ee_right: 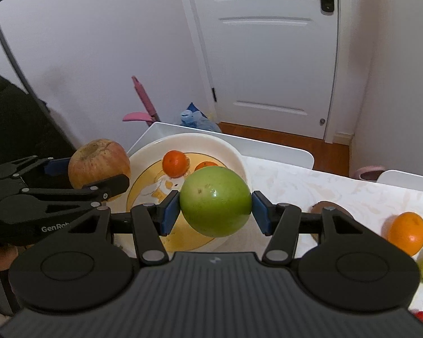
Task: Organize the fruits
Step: 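Carry both apples into the bowl and open both tools to release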
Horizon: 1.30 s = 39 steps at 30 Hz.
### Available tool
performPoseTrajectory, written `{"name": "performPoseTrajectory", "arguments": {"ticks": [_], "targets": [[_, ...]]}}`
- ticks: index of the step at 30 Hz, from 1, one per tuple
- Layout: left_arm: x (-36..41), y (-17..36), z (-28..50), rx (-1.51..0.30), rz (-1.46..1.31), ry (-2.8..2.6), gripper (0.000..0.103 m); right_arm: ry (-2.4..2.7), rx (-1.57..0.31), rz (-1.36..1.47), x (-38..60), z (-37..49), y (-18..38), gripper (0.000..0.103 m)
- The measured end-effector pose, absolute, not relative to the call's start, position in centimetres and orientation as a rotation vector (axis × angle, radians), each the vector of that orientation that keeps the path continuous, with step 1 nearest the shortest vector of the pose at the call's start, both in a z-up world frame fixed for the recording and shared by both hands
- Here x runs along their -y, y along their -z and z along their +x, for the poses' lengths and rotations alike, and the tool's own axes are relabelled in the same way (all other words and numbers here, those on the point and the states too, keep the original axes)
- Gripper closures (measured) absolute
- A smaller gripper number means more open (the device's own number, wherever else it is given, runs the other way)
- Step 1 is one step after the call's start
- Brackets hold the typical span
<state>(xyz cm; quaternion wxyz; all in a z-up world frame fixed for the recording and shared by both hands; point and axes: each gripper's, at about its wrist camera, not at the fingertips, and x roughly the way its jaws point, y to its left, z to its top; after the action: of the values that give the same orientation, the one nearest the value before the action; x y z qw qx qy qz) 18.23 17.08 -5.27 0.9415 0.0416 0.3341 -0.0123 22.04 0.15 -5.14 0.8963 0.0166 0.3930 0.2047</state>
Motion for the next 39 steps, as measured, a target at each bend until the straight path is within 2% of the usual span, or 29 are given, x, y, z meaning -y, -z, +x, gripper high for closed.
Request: {"name": "performPoseTrajectory", "arguments": {"ticks": [22, 23, 26, 39], "targets": [[-17.5, 10.3, 23.3, -0.771, 0.201, 0.102, 0.023, -0.333, -0.858, 0.059, -1.6, 24.7, 7.0, 0.033], [-17.4, 10.4, 23.2, -0.774, 0.208, 0.099, 0.022, -0.336, -0.858, 0.059, -1.6, 24.8, 7.0, 0.033], [-17.2, 9.6, 22.3, -0.721, 0.232, 0.08, 0.0, -0.352, -0.856, 0.057, -1.5, 24.9, 6.7, 0.033], [-18.3, 7.6, 18.6, -0.747, 0.149, 0.007, 0.0, -0.458, -0.866, -0.022, -2.1, 25.9, 6.7, 0.033]]}}
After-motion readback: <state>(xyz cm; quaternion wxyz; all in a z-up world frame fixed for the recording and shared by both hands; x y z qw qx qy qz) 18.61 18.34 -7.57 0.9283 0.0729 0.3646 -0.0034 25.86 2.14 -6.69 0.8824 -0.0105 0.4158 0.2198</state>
